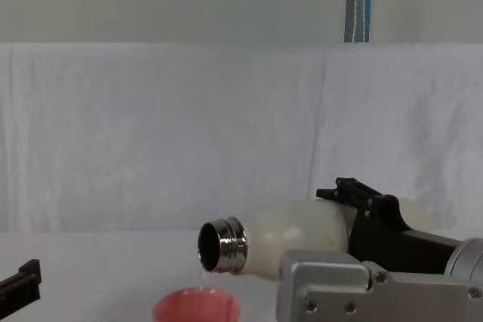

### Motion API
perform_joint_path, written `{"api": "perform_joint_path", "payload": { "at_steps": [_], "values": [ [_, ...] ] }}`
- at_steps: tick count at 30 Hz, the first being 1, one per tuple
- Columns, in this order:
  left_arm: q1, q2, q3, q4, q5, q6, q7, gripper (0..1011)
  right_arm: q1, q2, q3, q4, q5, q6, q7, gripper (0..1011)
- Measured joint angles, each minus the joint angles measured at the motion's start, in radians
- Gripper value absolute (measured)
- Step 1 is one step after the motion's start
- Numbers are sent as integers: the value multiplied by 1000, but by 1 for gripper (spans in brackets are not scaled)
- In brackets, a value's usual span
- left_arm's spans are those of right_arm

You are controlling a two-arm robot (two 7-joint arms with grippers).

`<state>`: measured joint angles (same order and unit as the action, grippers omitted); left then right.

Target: Grasp the thermos with one hand and pour water into the cup lid.

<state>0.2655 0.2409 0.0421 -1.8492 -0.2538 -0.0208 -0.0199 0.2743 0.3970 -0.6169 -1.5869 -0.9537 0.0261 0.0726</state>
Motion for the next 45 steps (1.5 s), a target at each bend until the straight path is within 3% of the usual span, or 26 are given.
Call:
{"api": "perform_joint_path", "payload": {
  "at_steps": [45],
  "values": [
    [0,0,0,0,0,0,0,1001,6,1,-2,8,-7,0,-6,952]
  ]
}}
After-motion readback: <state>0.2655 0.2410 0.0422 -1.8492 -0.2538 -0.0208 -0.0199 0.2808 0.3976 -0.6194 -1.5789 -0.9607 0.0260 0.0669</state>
